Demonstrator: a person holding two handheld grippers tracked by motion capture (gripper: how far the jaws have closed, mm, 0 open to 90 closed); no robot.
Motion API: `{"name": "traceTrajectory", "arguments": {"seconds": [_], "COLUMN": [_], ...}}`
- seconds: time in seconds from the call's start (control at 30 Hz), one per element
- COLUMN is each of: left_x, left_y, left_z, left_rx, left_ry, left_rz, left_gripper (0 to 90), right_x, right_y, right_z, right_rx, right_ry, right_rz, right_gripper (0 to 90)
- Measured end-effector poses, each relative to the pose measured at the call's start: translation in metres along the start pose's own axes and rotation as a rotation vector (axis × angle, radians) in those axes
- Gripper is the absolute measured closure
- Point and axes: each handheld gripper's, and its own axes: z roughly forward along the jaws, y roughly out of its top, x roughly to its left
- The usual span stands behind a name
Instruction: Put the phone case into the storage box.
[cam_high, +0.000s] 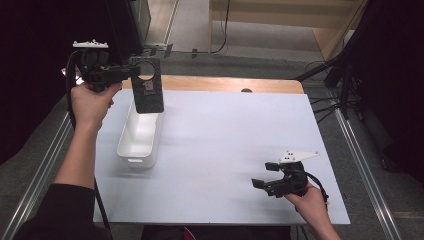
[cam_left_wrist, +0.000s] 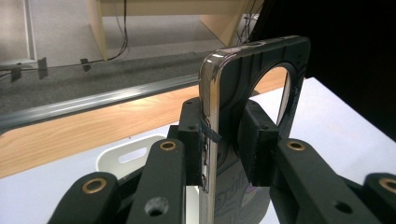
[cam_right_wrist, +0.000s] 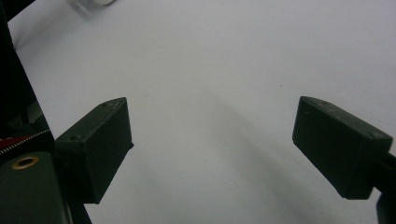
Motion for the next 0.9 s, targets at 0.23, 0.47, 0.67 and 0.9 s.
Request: {"name": "traceTrajectory", "arguments": {"seconds": [0.23, 0.47, 0.67, 0.9], "left_x": [0.011, 0.020, 0.029, 0.037], "left_y": [-0.002, -0.002, -0.004, -0.006], "left_z": [0.003, 0.007, 0.013, 0.014], "left_rx": [-0.001, -0.004, 0.011, 0.006], "left_ry": [0.019, 0.044, 0.049, 0.062], "left_rz": [-0.007, -0.007, -0.017, -0.023], "left_gripper": [72.5, 72.4, 72.4, 72.4], "right_x": [0.000, 0.000, 0.000, 0.000], "right_y": [0.000, 0.000, -0.001, -0.001], "right_z": [-0.001, -0.001, -0.002, -0.002], "right_rx": [-0.006, -0.007, -0.008, -0.008], "right_ry": [-0.001, -0.001, -0.001, 0.000], "right_rz": [0.004, 0.003, 0.002, 0.004], "right_gripper": [11.0, 11.0, 11.0, 11.0]}}
